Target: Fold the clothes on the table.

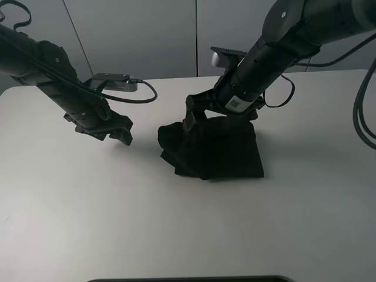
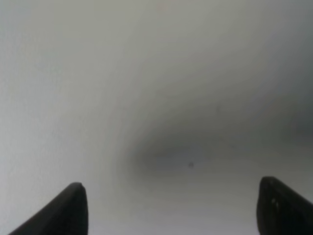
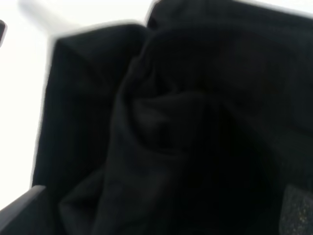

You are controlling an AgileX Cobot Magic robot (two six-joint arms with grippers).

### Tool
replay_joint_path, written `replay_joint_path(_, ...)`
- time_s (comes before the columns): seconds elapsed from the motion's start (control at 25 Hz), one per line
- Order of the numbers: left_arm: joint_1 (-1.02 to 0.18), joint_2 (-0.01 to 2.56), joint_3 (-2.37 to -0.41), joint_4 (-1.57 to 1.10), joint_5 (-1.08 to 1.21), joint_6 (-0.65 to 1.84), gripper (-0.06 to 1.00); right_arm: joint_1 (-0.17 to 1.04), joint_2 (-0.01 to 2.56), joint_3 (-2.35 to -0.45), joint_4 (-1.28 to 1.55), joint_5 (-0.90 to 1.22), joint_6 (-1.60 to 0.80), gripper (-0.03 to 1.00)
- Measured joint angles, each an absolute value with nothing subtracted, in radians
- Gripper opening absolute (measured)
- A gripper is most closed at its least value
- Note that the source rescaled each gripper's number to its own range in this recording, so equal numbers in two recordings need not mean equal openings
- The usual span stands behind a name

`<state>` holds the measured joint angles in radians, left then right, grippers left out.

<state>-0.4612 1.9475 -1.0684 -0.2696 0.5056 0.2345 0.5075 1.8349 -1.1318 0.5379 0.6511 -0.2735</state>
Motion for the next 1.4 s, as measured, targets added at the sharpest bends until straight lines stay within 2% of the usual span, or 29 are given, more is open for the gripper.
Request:
replay_joint_path(0.12, -0.461, 1.948, -1.068, -0.270, 0.506, 0.235, 0.93, 0.508, 1.763, -1.133, 0.424, 0.655, -0.248, 1.00)
replay_joint_path(0.36, -0.461, 1.948, -1.074, -0.279, 0.534, 0.237, 0.94, 0.508, 1.667, -1.106, -0.008, 0.778, -0.034, 1.00)
replay_joint_path(0.56, -0.459, 1.948, -1.159, -0.481, 0.711, 0.392, 0.94, 0.486, 1.638, -1.008, -0.249, 0.797, 0.214, 1.00)
replay_joint_path(0.72, -0.499, 1.948, -1.229, -0.612, 0.814, 0.501, 0.94, 0.416, 1.618, -0.933, -0.280, 0.793, 0.280, 1.00)
replay_joint_path(1.0, -0.703, 1.948, -1.332, -0.589, 0.795, 0.515, 0.94, 0.335, 1.616, -0.876, -0.275, 0.764, 0.288, 1.00)
replay_joint_path(1.4, -0.869, 1.983, -1.455, -0.252, 0.791, 0.297, 0.94, 0.335, 1.616, -0.874, -0.275, 0.722, 0.288, 1.00)
